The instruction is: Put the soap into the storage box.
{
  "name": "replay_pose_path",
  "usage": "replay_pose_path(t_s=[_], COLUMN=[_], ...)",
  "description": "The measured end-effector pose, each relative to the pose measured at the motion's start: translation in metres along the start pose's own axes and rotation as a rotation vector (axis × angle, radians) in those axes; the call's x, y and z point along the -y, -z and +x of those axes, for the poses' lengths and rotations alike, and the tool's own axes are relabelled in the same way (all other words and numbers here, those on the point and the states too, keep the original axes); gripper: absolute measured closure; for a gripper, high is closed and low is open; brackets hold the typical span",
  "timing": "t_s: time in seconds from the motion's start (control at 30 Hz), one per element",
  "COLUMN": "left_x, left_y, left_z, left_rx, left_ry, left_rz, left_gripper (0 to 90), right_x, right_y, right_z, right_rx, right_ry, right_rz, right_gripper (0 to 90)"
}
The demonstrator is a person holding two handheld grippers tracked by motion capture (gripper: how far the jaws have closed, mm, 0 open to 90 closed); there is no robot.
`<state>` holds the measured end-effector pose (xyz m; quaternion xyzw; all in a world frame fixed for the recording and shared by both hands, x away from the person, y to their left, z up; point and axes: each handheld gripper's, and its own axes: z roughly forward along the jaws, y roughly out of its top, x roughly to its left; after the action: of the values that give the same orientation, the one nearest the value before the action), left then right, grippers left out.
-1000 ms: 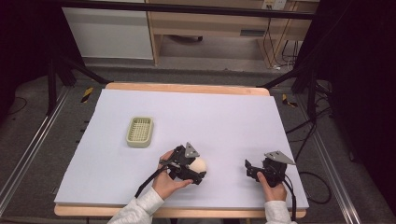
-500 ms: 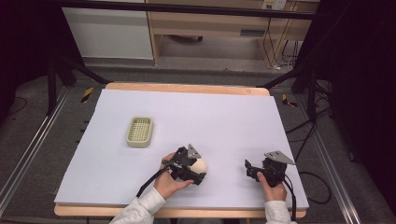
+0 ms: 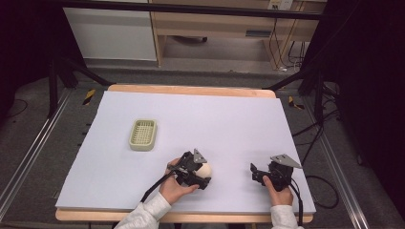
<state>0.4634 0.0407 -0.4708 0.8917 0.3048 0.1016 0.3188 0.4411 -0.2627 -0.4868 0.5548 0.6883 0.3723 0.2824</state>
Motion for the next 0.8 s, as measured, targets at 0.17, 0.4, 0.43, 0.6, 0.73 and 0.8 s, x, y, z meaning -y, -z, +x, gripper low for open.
replay_pose_path(t_s=[0.17, 0.4, 0.43, 0.6, 0.73, 0.8], left_x=[0.000, -0.002, -0.002, -0.004, -0.005, -0.005], left_y=[0.000, 0.002, 0.004, 0.011, 0.020, 0.024], left_z=[-0.001, 0.000, 0.000, 0.001, 0.003, 0.005], left_rx=[-0.012, -0.004, -0.001, 0.002, 0.004, 0.004], left_ry=[-0.001, -0.007, -0.009, -0.009, -0.011, -0.011], left_rz=[0.001, 0.010, 0.014, 0.001, -0.010, -0.014], left_gripper=[23.2, 23.3, 23.3, 23.3, 23.4, 23.4], right_x=[0.000, 0.000, 0.000, 0.000, 0.000, 0.000], right_y=[0.000, 0.000, 0.000, 0.000, 0.000, 0.000], right_z=[0.000, 0.000, 0.000, 0.000, 0.000, 0.000], right_rx=[0.002, 0.002, 0.001, 0.003, 0.003, 0.001], right_ry=[0.000, -0.001, -0.001, 0.003, 0.003, 0.000], right_rz=[0.000, 0.001, 0.001, -0.002, -0.002, 0.001], right_gripper=[4.1, 4.2, 4.1, 4.2, 4.2, 4.1])
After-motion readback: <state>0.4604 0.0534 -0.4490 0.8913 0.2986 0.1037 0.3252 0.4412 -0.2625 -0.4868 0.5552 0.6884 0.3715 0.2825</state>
